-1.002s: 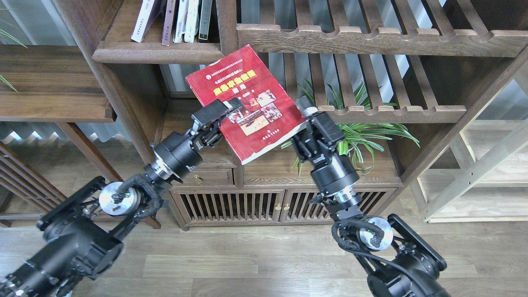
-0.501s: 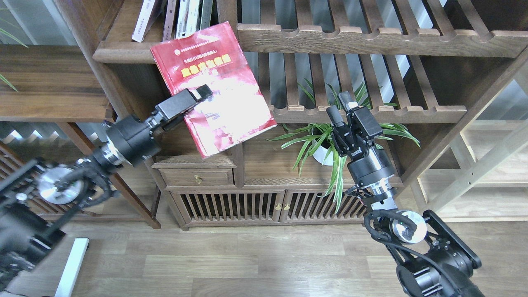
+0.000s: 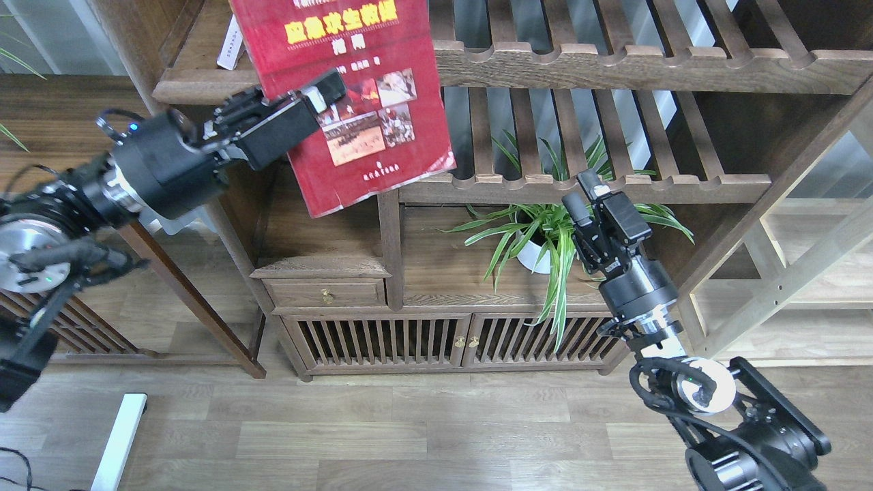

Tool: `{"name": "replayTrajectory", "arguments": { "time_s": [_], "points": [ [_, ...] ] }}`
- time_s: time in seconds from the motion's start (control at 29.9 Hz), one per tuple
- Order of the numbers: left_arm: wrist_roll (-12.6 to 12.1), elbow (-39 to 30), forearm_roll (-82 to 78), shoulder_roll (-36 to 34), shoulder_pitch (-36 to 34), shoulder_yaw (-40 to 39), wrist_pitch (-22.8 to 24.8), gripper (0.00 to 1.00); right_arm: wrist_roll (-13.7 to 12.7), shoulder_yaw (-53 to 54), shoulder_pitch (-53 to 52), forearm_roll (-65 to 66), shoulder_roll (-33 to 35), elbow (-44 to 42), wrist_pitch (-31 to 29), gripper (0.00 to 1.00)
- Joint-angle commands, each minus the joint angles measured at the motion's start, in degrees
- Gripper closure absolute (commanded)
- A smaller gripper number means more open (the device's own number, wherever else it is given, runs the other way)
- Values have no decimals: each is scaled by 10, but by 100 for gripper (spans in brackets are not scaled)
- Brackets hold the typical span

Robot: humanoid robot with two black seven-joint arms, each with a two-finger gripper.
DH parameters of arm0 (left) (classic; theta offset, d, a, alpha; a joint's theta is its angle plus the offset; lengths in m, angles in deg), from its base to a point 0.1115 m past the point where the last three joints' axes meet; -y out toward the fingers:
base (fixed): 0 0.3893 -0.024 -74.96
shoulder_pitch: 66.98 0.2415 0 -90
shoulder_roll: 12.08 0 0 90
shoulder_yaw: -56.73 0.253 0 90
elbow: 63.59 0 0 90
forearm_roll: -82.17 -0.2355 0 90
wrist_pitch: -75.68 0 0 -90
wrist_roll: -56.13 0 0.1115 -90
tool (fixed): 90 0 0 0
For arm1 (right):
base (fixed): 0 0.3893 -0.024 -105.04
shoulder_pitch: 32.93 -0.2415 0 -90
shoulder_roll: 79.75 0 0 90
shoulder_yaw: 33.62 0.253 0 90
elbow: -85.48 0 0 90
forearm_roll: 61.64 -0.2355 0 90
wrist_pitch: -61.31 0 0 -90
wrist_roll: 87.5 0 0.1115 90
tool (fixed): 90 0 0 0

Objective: Organize books on shelf
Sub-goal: 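Lift the red book with the left gripper up onto the top shelf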

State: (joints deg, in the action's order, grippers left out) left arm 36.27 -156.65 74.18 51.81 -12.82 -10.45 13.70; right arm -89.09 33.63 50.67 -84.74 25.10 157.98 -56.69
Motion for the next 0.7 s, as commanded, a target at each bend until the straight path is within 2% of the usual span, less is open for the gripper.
{"name": "replayTrajectory", "arguments": {
  "time_s": [0.0,0.17,0.43,0.67],
  "points": [
    [-4,-6,-39,3,0,-34,0,100,0,-1,4,0,11,0,0,32],
    [-3,-24,-112,21,-1,-80,0,100,-3,-6,10,1,19,0,0,32],
    [2,-37,-215,88,-2,-137,0,100,-3,-11,10,2,26,0,0,32],
    [18,-35,-247,94,-6,-140,-88,100,-3,-10,11,2,31,-2,0,31]
  ]
}}
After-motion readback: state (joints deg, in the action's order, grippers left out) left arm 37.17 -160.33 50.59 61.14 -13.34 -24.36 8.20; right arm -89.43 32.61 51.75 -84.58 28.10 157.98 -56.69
